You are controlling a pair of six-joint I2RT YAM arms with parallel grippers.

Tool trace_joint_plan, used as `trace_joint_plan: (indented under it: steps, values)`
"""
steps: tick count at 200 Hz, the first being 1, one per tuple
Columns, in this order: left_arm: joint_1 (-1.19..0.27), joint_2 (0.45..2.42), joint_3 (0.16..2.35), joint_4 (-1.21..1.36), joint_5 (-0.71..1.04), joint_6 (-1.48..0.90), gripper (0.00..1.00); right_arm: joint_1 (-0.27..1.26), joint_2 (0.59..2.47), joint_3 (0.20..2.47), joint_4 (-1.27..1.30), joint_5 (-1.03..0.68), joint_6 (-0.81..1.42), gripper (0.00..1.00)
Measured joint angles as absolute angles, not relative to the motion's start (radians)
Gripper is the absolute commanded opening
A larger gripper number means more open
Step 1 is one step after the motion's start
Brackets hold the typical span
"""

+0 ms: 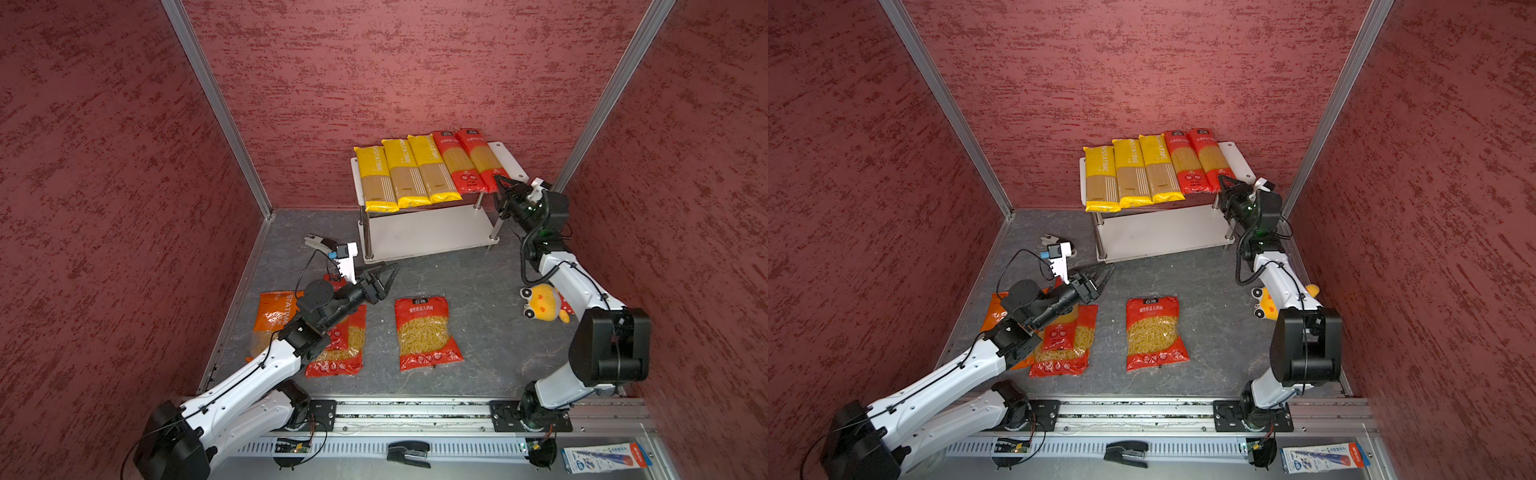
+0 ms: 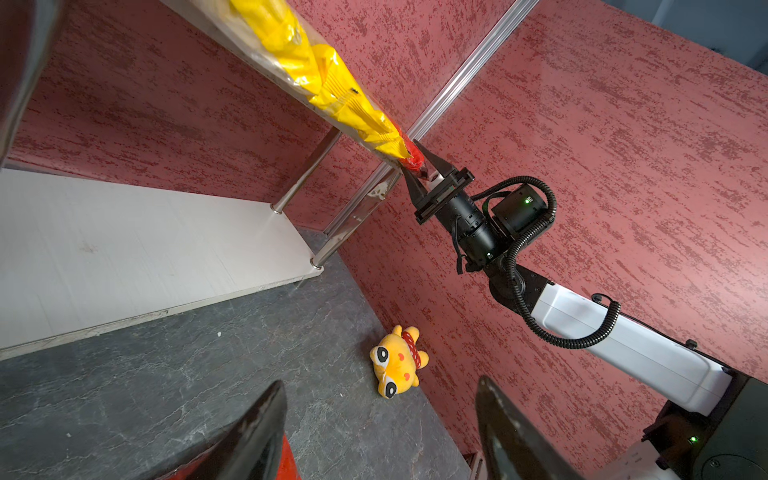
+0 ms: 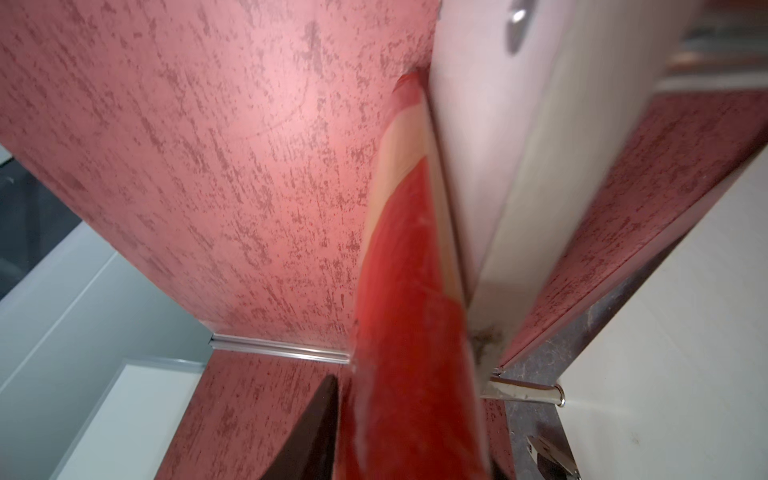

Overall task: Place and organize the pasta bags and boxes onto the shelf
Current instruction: 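Lay the red bag beside the other red bag and open the right gripper, then withdraw the right gripper and lower both grippers to the next red spaghetti bag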

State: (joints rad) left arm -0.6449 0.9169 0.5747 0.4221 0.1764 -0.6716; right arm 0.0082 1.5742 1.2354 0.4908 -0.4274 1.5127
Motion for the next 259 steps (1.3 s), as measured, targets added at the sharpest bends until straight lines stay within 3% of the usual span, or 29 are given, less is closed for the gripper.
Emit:
trace_joint_plan:
  steps: [47,139,206,259]
  values:
    - [-0.645,0.911,0.58,0.408,0.174,-0.656,0.71,0.016,1.53,1.193,0.496,-0.451,1.498,0.62]
    - [-0.593,0.879,0.593,0.27,0.147,-0.633,0.7,0.055,1.304,0.932,0.479,-0.474,1.443,0.62]
    - [-0.519,0.855,0.693,-0.28,-0.042,-0.616,0.7,0.387,1.202,0.727,0.362,-0.29,1.267,0.57]
    - [-0.277,0.737,0.569,-0.508,-0.032,-0.69,0.7,0.677,1.466,0.714,0.331,-0.19,1.222,0.53]
